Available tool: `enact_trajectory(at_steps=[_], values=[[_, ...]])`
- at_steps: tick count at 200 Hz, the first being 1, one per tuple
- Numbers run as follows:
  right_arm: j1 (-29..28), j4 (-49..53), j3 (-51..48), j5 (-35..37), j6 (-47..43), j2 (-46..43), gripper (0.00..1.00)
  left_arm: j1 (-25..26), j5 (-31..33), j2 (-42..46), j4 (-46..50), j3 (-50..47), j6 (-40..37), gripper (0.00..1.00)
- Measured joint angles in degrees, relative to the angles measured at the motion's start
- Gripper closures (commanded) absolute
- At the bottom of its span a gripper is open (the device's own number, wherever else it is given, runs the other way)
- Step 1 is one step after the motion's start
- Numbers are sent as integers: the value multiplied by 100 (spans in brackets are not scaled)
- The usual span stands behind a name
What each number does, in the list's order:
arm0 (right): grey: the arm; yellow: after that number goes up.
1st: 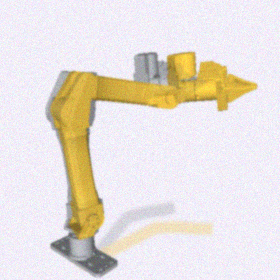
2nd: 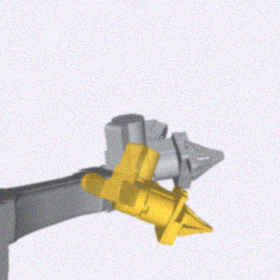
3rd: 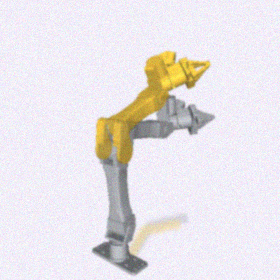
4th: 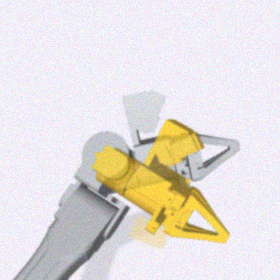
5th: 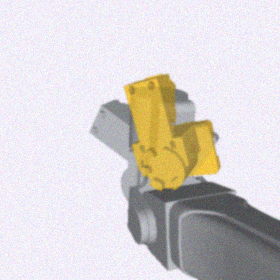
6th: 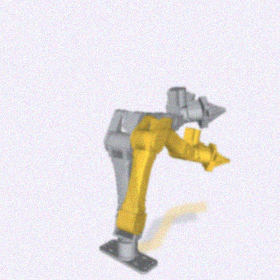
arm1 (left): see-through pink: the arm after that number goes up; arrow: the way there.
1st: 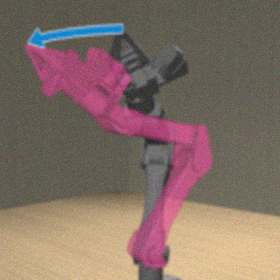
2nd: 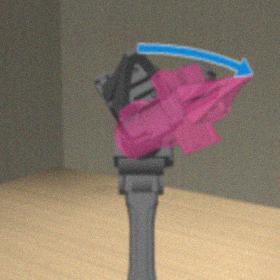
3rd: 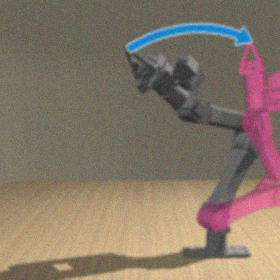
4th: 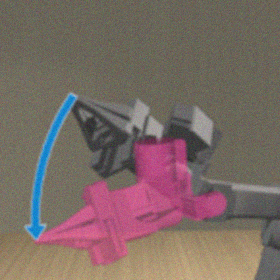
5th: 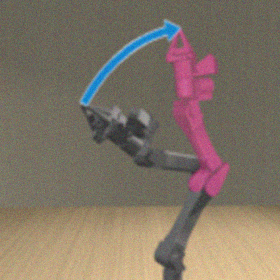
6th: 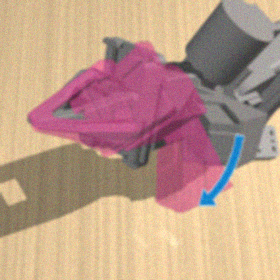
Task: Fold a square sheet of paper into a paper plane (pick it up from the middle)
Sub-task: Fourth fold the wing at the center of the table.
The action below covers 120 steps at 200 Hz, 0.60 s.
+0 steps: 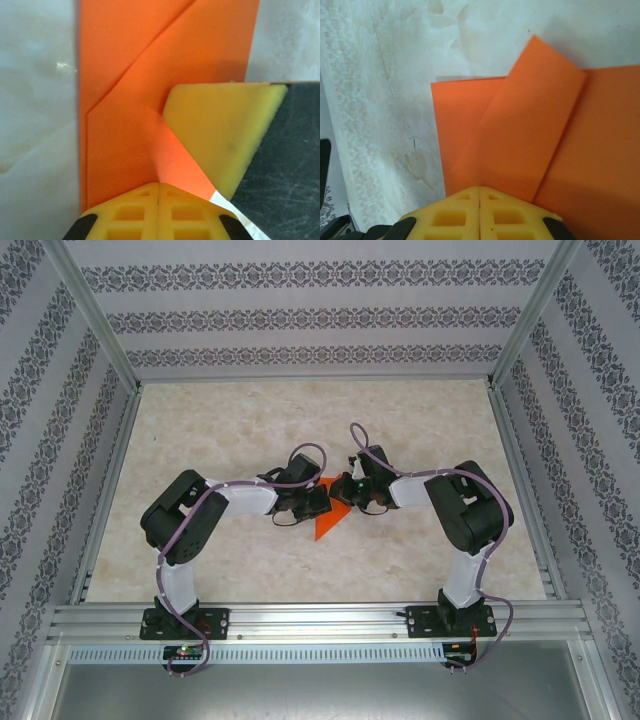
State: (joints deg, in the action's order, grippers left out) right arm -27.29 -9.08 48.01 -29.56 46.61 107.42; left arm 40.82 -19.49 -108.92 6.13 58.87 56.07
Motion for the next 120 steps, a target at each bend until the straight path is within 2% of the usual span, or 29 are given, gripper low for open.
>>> enact_trajectory(at_steps=[73,89,120], values=[[-48,7,37,-33,0,37,93,15,-240,363,20,-481,-208,90],[-48,7,37,-37,0,37,93,15,-372,417,15,-579,-262,85],[-48,2,37,-50,0,44,93,15,-697,479,-15,-682,-413,83]])
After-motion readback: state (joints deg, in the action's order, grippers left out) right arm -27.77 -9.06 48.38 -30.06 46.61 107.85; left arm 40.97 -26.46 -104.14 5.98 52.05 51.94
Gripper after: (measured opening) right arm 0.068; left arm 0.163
